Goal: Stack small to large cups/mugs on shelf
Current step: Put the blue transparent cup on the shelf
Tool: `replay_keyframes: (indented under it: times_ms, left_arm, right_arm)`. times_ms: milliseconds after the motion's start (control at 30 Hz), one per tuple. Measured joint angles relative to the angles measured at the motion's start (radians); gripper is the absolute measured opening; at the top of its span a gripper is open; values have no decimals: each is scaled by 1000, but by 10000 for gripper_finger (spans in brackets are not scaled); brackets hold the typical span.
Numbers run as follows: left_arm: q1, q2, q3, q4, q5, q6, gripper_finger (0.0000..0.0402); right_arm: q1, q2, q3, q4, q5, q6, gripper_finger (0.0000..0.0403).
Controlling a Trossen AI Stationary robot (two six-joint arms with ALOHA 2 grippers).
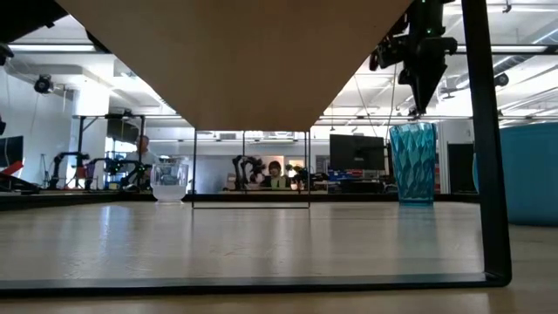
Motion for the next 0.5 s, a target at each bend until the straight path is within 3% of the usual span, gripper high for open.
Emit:
replay_keyframes:
  times_ms: [500]
  left_arm:
    - [0, 94, -2, 2, 4, 0, 129]
  right_arm:
    - [-13, 1, -46, 107, -12, 0, 95]
